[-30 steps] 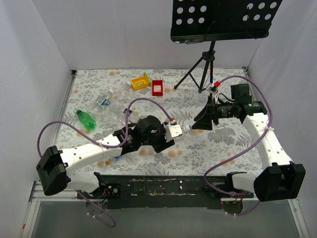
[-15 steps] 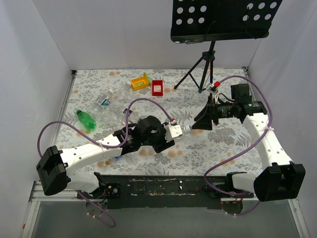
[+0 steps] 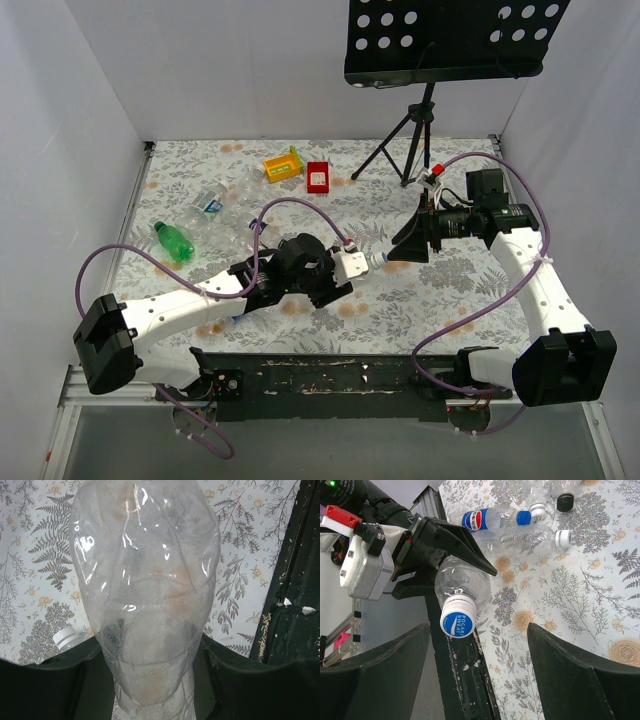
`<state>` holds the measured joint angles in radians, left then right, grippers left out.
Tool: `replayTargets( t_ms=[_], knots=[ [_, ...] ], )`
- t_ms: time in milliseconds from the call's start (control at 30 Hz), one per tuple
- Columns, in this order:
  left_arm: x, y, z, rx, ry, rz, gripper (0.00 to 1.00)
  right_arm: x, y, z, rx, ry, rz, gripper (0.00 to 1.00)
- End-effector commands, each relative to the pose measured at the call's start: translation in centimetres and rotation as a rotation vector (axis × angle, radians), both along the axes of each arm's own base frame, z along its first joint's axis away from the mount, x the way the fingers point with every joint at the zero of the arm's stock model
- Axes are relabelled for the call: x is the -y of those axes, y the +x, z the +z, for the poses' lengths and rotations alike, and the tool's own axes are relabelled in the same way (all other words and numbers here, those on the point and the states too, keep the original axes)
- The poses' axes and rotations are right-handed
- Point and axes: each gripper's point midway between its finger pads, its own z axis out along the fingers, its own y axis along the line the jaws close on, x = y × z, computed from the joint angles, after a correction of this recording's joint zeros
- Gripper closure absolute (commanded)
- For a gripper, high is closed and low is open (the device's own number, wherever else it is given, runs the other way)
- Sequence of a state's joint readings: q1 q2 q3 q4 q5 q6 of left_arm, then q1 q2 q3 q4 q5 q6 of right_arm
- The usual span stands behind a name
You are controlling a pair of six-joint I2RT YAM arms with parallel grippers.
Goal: Unscrew the bottle caps
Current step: Unscrew the bottle cap from the plastic bottle.
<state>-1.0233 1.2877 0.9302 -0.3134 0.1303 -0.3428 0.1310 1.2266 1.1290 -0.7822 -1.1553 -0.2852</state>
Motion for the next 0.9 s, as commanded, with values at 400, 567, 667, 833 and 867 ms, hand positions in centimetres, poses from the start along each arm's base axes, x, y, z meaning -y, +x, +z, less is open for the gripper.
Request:
replayTargets(
  t_ms=[400, 567, 667, 833, 867],
  knots=[
    [0.9, 0.6, 2.3, 0.070, -0.048, -0.024, 0.97, -0.4, 1.6, -0.3, -0.071, 0.003, -0.003, 0.14],
    [1.0, 0.8, 2.1, 0.072, -0.042, -0.018, 0.97, -0.8, 0.9, 0.2, -0.072, 0.008, 0.031, 0.17],
    [1.1, 1.0, 2.0, 0.071, -0.037, -0.014, 0.97, -1.1, 0.5, 0.4, -0.077, 0.019, 0.045, 0.17],
    [1.1, 1.1, 1.7, 0.068, -0.026, -0.007, 0.97, -1.3, 0.2, 0.6, -0.073, 0.020, 0.050, 0.18],
    [1.2, 1.1, 1.6, 0.066, -0.025, -0.006, 0.97, -1.4, 0.1, 0.5, -0.074, 0.017, 0.054, 0.18]
  ],
)
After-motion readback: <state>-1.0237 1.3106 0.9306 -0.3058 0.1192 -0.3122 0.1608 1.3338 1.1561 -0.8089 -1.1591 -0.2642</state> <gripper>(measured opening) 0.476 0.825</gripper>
